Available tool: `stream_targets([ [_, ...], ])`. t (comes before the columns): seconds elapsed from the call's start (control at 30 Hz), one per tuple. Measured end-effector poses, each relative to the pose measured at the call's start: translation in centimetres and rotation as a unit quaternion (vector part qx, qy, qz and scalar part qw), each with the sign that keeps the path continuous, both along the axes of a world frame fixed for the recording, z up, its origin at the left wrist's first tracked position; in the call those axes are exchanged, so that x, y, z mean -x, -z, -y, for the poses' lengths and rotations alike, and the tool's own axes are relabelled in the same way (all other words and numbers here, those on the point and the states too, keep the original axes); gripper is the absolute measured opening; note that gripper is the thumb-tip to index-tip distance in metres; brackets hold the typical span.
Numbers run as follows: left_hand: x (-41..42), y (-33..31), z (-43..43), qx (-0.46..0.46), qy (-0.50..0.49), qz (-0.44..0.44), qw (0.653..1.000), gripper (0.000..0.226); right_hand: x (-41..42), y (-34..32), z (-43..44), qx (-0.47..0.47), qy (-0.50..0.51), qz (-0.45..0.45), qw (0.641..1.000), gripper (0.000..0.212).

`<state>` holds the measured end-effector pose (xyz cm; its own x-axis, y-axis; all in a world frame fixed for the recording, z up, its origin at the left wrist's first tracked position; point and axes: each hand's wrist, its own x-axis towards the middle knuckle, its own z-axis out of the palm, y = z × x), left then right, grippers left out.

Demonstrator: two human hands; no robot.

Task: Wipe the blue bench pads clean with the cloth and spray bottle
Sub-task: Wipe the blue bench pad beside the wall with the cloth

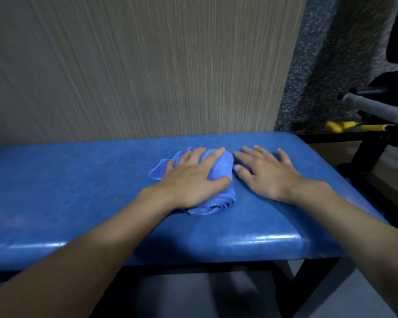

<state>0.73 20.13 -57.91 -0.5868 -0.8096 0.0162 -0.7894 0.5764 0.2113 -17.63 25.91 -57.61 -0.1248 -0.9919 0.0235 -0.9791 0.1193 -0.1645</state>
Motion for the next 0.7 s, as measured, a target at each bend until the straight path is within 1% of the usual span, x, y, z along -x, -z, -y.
stream_targets([
  [0.17,2.3,0.4,7.6,0.000,-0.032,-0.016,0.999,0.078,0.2,0.9,0.5,-0.007,-0.002,-0.008,1.000,0.054],
  [0.23,3.3,0.2,9.9,-0.001,-0.046,-0.022,0.999,0.073,0.3,1.0,0.5,-0.006,-0.002,-0.006,1.000,0.054],
  [0.37,4.3,0.1,12.1,-0.005,-0.071,-0.027,0.997,0.066,0.4,1.1,0.6,-0.001,-0.002,0.002,1.000,0.054],
  [0.53,3.5,-0.1,9.7,0.003,-0.059,-0.012,0.998,0.069,0.4,1.1,0.5,0.004,0.003,0.009,1.000,0.055],
  [0.63,2.5,-0.1,6.5,0.001,-0.043,0.000,0.999,0.077,0.4,1.0,0.4,0.007,0.006,0.017,1.000,0.054],
  [0.7,1.5,-0.1,3.6,-0.001,-0.029,0.010,1.000,0.077,0.3,0.9,0.3,0.006,0.007,0.018,1.000,0.053],
])
